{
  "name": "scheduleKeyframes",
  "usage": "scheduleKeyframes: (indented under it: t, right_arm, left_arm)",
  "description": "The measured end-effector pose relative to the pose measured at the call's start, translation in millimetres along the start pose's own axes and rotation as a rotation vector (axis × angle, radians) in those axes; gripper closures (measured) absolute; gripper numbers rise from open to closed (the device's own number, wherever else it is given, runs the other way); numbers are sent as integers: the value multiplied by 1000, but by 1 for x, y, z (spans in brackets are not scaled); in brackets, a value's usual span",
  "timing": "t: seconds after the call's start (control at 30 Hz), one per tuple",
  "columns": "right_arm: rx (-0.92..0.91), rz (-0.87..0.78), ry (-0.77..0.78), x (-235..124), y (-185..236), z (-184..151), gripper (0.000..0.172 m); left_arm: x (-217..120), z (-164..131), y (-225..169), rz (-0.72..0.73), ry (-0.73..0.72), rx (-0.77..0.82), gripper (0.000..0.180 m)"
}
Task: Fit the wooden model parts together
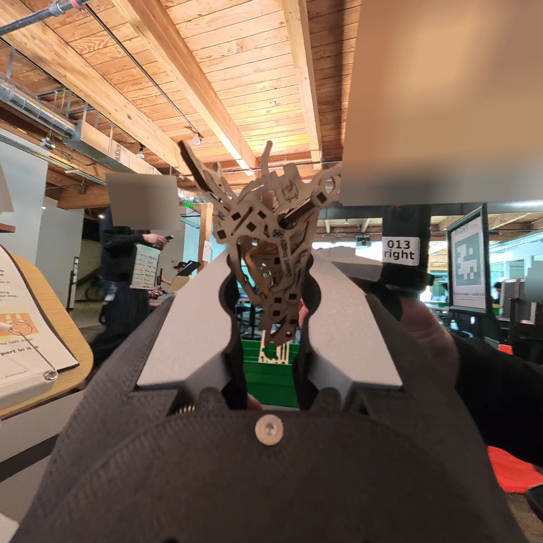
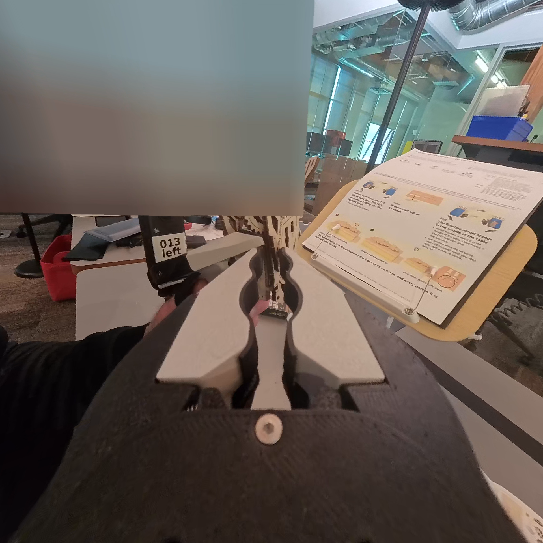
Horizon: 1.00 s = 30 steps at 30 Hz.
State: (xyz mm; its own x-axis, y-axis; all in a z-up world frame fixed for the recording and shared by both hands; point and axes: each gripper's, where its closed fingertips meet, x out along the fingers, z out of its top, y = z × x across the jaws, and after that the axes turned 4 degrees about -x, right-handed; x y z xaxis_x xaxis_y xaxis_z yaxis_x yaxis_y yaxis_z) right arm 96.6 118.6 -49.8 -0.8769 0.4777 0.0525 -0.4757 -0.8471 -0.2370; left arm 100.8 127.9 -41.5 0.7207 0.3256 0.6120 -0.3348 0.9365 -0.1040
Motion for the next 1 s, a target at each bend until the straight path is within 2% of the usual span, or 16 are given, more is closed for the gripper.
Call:
scheduleKeyframes:
  t: [0.3,0.43,0.57,0.7,1.0]
  right_arm:
    - [-86,-31,18,1,2,1,164]
    - [-45,-44,5,1,-4,0,163]
    - [-12,-56,-9,1,-7,0,164]
    - [-6,-59,-7,2,-6,0,164]
    - [-71,-78,28,2,-6,0,165]
  left_arm:
    - [-1,2,0,22,-20,30,141]
    - [3,1,3,47,8,34,141]
    - [3,-1,-2,3,18,-13,127]
    - [0,0,5,37,8,-30,142]
    - [1,2,6,105,120,147,141]
